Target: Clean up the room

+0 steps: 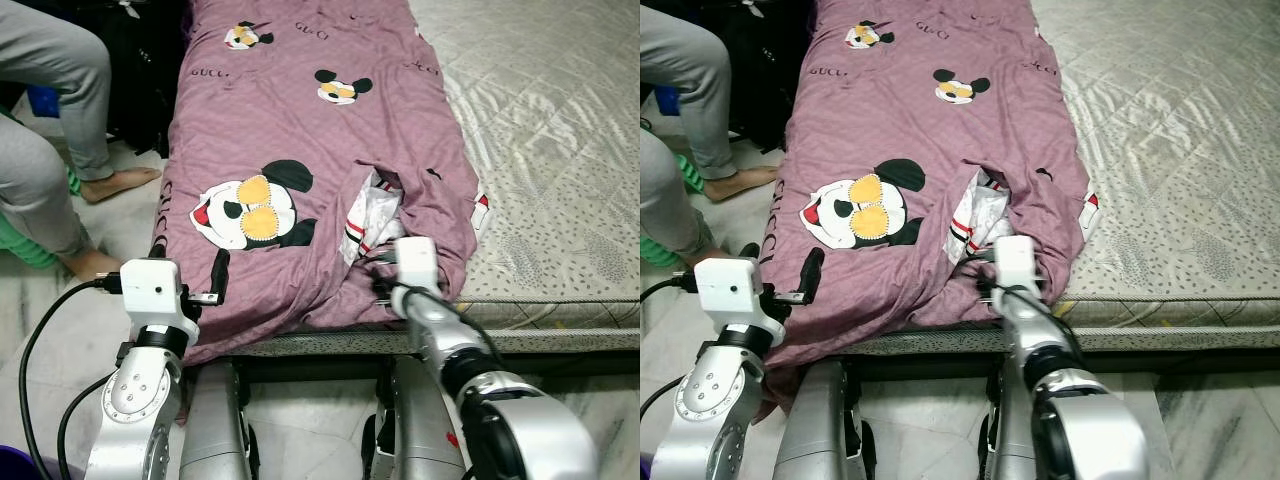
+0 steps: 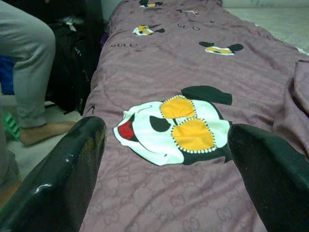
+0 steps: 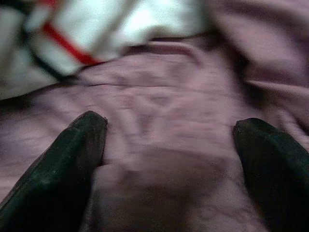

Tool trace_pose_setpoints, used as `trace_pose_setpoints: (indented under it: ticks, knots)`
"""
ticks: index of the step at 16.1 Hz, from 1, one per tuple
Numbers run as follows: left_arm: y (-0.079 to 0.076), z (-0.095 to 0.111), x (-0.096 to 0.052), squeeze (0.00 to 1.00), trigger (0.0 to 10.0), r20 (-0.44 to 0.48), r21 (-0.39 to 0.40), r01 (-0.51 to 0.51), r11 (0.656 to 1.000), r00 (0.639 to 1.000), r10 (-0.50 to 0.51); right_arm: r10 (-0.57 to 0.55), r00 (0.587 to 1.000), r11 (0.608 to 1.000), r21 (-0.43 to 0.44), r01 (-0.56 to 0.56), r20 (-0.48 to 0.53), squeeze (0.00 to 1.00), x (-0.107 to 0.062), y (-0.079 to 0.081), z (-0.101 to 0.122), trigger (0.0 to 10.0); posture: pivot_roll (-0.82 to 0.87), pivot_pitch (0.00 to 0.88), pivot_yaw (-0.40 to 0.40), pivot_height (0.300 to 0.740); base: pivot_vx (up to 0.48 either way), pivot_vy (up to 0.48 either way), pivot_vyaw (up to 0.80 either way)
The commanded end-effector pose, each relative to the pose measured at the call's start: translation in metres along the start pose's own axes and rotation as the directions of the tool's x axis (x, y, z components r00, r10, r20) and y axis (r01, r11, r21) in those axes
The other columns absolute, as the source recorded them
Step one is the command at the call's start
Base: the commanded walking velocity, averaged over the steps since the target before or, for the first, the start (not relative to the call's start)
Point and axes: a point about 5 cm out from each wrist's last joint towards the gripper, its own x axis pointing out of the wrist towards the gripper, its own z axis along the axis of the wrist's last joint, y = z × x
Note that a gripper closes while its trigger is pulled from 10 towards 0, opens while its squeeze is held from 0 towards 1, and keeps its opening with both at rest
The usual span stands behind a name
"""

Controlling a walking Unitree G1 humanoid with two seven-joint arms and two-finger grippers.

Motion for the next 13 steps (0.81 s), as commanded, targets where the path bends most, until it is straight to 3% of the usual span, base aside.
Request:
trace_pose_setpoints:
  ticks: [1, 6, 8, 13]
  knots:
    - [0.001, 0.003, -0.001, 0.0, 10.0, 0.002, 0.015, 0.0, 1.0, 1.0, 0.0, -0.055, 0.998, 0.998, 0.035, 0.055, -0.003, 0.0, 0.0, -0.009, -0.002, 10.0, 0.15, 0.236, -0.005, 0.557, 0.0, 0.0, 0.0]
    - [0.001, 0.002, 0.002, 0.0, 10.0, -0.002, 0.021, -0.007, 1.0, 1.0, 0.007, -0.25, 0.968, 0.968, -0.011, 0.25, -0.014, 0.0, 0.001, -0.044, 0.001, 10.0, 0.14, 0.238, -0.005, 0.557, 0.0, 0.0, 0.0]
    - [0.001, 0.001, 0.001, 0.0, 10.0, -0.006, 0.021, -0.008, 1.0, 1.0, 0.008, -0.376, 0.926, 0.926, -0.038, 0.376, -0.01, 0.0, -0.002, -0.067, -0.001, 10.0, 0.14, 0.238, -0.005, 0.557, 0.0, 0.0, 0.0]
    - [0.002, 0.001, 0.002, 0.0, 10.0, -0.007, 0.025, -0.016, 1.0, 1.0, 0.016, -0.546, 0.837, 0.834, -0.124, 0.538, -0.035, 0.0, -0.014, -0.113, -0.02, 10.0, 0.13, 0.244, -0.002, 0.557, 0.0, 0.0, 0.0]
